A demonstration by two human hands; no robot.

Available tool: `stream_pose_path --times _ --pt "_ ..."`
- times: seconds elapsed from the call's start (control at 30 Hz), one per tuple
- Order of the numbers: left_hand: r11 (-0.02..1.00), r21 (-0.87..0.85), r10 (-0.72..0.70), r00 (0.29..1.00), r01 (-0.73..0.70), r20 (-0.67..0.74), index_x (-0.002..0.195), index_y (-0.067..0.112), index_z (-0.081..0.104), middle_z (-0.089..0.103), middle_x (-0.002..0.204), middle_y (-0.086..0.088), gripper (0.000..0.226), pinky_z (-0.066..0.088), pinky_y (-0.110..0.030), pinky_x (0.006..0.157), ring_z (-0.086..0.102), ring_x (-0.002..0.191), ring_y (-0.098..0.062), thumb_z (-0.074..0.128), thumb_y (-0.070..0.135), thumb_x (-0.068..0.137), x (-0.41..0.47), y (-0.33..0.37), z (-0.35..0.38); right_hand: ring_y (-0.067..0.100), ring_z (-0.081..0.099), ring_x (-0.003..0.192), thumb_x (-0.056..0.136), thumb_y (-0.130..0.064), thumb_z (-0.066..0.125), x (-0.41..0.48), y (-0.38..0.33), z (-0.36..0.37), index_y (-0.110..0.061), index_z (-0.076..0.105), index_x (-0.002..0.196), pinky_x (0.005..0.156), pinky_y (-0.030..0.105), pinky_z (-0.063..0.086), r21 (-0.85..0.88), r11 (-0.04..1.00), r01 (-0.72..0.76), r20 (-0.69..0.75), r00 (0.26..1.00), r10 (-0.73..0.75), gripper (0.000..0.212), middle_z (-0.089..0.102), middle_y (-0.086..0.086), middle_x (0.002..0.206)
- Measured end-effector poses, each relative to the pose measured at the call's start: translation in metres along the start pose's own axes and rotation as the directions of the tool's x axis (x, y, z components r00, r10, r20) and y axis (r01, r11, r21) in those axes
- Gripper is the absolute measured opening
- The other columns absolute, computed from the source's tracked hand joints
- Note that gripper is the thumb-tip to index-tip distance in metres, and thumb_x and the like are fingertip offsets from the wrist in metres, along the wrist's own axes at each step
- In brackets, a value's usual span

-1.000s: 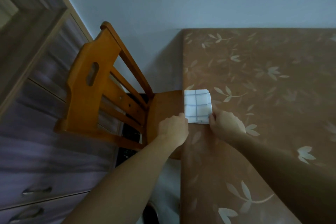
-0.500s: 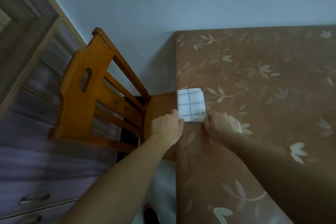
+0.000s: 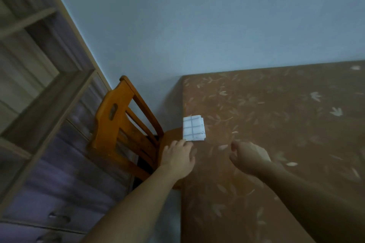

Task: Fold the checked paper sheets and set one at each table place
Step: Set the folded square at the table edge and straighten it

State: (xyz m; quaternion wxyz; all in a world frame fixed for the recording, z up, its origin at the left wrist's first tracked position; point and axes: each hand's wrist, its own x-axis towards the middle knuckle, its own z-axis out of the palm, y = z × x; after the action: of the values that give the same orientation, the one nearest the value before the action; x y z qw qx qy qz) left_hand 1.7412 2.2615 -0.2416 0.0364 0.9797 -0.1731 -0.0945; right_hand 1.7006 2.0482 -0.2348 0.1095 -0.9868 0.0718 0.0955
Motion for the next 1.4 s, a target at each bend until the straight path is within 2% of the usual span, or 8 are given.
stream_pose_path --times 0.3,0.57,0.83,0.93,1.03,1.17,1.27,1.4 --pt "0.981 -0.08 0.172 0.984 -0.175 -0.046 0.141 0.029 0.041 0.044 0.144 0.003 0.047 0.033 -0.041 0.108 0.037 0.134 -0.022 0.047 0.043 0.096 -0.124 0.064 -0.004 0.019 0.062 0.106 0.094 -0.04 0.049 -0.157 0.042 -0.002 -0.024 0.053 0.131 0.081 0.031 0.05 -0.058 0.993 -0.098 -0.14 0.986 0.089 0.04 0.059 -0.002 0.129" --pt "0.971 -0.129 0.206 0.978 -0.202 0.021 0.14 0.031 0.042 0.042 0.145 0.005 0.046 0.032 -0.042 0.108 0.036 0.135 -0.022 0.046 0.044 0.096 -0.205 0.141 0.01 0.021 0.06 0.111 0.092 -0.043 0.051 -0.266 0.096 -0.009 -0.025 0.051 0.131 0.085 0.036 0.053 -0.073 0.992 -0.102 -0.089 0.991 0.095 0.043 0.058 -0.002 0.128" --pt "0.974 -0.148 0.191 0.972 -0.171 0.139 0.14 0.03 0.042 0.041 0.147 0.002 0.046 0.033 -0.044 0.109 0.034 0.138 -0.024 0.046 0.044 0.097 -0.227 0.256 0.048 0.018 0.061 0.104 0.092 -0.039 0.051 -0.316 0.236 0.001 -0.021 0.055 0.126 0.082 0.032 0.051 0.062 0.968 -0.244 -0.029 0.969 0.246 0.038 0.063 -0.001 0.123" --pt "0.976 -0.179 0.15 0.974 -0.12 0.168 0.138 0.029 0.045 0.046 0.141 0.001 0.045 0.038 -0.043 0.104 0.041 0.131 -0.024 0.047 0.045 0.096 -0.229 0.312 0.073 0.019 0.062 0.094 0.091 -0.039 0.052 -0.322 0.292 0.011 -0.018 0.058 0.123 0.074 0.033 0.051 0.105 0.955 -0.279 0.037 0.96 0.276 0.038 0.066 0.002 0.116" --pt "0.976 -0.21 0.098 0.974 -0.054 0.204 0.135 0.026 0.048 0.051 0.136 -0.001 0.044 0.042 -0.043 0.101 0.045 0.128 -0.025 0.048 0.046 0.095 -0.233 0.362 0.099 0.019 0.061 0.081 0.091 -0.037 0.049 -0.328 0.334 0.028 -0.013 0.062 0.104 0.072 0.036 0.055 0.157 0.943 -0.292 0.078 0.956 0.283 0.031 0.066 0.003 0.093" --pt "0.945 -0.322 0.006 0.984 0.052 0.177 0.126 0.024 0.052 0.057 0.125 -0.002 0.031 0.044 -0.038 0.093 0.051 0.118 -0.025 0.048 0.036 0.098 -0.234 0.404 0.129 0.023 0.058 0.101 0.094 -0.034 0.051 -0.331 0.358 0.053 -0.015 0.057 0.119 0.077 0.034 0.053 0.209 0.935 -0.287 0.093 0.958 0.273 0.032 0.06 0.006 0.115" --pt "0.851 -0.482 -0.185 0.978 0.208 0.096 0.128 0.022 0.052 0.059 0.126 -0.001 0.03 0.044 -0.037 0.097 0.051 0.118 -0.022 0.049 0.027 0.098 -0.225 0.418 0.152 0.025 0.051 0.112 0.095 -0.032 0.051 -0.326 0.364 0.069 -0.014 0.053 0.128 0.084 0.038 0.051 0.26 0.935 -0.239 0.009 0.969 0.246 0.037 0.056 0.008 0.123" --pt "0.757 -0.591 -0.292 0.954 0.277 0.072 0.131 0.021 0.052 0.058 0.123 0.002 0.038 0.045 -0.031 0.091 0.052 0.114 -0.017 0.055 0.036 0.096 -0.214 0.422 0.171 0.025 0.052 0.104 0.096 -0.034 0.048 -0.308 0.364 0.085 -0.011 0.055 0.115 0.085 0.04 0.05 0.35 0.916 -0.197 -0.065 0.97 0.233 0.03 0.056 0.009 0.116"
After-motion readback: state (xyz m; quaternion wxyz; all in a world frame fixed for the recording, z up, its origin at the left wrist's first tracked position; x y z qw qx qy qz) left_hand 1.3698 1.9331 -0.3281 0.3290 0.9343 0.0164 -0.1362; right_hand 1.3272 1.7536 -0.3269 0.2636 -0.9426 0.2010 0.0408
